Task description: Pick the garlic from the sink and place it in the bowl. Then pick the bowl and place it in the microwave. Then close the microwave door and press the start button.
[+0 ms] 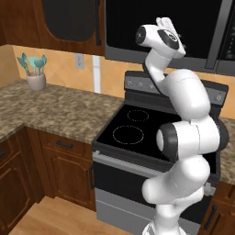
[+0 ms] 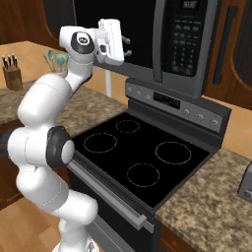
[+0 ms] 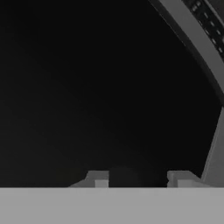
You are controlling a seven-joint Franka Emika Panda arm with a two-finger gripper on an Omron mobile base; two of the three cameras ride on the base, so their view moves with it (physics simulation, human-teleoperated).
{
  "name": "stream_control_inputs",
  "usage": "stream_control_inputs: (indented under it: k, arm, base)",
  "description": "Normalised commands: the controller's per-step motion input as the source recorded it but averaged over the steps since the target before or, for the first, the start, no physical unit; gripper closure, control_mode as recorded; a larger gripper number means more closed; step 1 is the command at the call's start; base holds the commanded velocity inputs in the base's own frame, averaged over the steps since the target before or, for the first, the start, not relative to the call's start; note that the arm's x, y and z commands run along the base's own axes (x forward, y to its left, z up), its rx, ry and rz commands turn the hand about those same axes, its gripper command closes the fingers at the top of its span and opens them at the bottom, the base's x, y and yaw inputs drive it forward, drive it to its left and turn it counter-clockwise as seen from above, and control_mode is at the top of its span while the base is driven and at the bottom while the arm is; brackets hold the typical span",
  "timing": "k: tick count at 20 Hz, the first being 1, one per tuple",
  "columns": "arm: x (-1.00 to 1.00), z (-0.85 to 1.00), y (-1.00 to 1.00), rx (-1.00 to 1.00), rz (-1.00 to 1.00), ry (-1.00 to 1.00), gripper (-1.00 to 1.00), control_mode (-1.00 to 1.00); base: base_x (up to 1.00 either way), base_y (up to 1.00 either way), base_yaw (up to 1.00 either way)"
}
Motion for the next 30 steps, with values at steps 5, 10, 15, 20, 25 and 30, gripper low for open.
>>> stream_control_inputs:
  k: [5, 10, 15, 20, 25, 30]
  arm:
    - [-0.67, -0.21, -0.19, 0.00, 0.15, -0.18, -1.00, -1.00]
    - [-1.00, 0.40, 0.01, -0.13, 0.13, -0.05, -1.00, -1.00]
    - [-0.94, 0.30, 0.00, -0.30, 0.15, 0.26, -1.00, -1.00]
    - [-0.96, -0.28, 0.00, -0.38, 0.28, 0.38, 1.00, -1.00]
    - [-0.87, 0.08, -0.04, -0.19, 0.16, 0.20, 1.00, -1.00]
    - [-0.27, 0.12, -0.24, -0.07, 0.15, 0.16, 1.00, -1.00]
  base:
    - [0.00, 0.00, 0.00]
    - [0.00, 0.00, 0.00]
    - [0.00, 0.00, 0.00]
    - [0.00, 0.00, 0.00]
    - [0.00, 0.00, 0.00]
    - [0.00, 0.00, 0.00]
